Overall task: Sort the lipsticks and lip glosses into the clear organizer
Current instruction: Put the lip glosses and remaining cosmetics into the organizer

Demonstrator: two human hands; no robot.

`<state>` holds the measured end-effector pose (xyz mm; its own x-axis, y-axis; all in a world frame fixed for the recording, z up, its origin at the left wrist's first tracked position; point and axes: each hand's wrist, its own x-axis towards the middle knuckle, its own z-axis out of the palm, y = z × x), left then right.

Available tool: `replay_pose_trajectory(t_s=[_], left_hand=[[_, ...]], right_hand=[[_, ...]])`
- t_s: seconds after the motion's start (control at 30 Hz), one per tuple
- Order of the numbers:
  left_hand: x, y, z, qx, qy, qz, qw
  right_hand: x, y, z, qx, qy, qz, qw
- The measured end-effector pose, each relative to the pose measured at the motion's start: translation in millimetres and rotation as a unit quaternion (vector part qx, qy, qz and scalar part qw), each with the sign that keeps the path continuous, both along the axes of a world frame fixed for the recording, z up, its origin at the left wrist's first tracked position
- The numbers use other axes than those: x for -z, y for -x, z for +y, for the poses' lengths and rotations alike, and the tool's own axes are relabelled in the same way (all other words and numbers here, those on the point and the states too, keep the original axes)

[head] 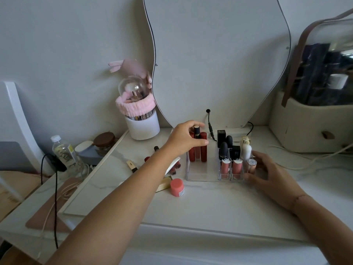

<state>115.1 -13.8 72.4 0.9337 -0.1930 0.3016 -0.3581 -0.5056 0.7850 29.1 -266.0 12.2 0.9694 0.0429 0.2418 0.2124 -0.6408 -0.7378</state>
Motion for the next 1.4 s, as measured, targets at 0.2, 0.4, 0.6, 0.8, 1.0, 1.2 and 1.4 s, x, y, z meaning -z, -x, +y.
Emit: replay_pose_trajectory(t_s=[0.2, 0.4, 0.6, 0.8, 1.0, 1.2, 1.4], left_hand=[[-16, 7, 29, 0.018, 0.062, 0.026, 0.998], [8, 6, 110, -0.091, -0.010, 0.090, 0.992], [48, -5, 129, -0.154, -0.163, 0.197, 0.954], [48, -11, 133, -0.139, -0.185, 0.209, 0.950], [48, -15, 132, -0.110, -0.150, 0.200, 0.962], [47, -13, 134, -0.111, -0.088, 0.198, 0.970], [33, -5, 127, -0.088, 0.074, 0.125, 0.985]], right_hand=[[0, 0, 0, -0.003, -0.005, 0.008, 1.000], [0, 1, 0, 0.004, 0.009, 0.002, 1.000], [-1, 1, 0, 0.002, 0.010, 0.008, 1.000], [-2, 2, 1, -0.002, 0.011, 0.004, 1.000], [-2, 2, 0, 0.001, 0.016, 0.004, 1.000], [-3, 2, 1, 0.001, 0.012, 0.004, 1.000], [-4, 3, 2, -0.002, 0.007, 0.008, 1.000]])
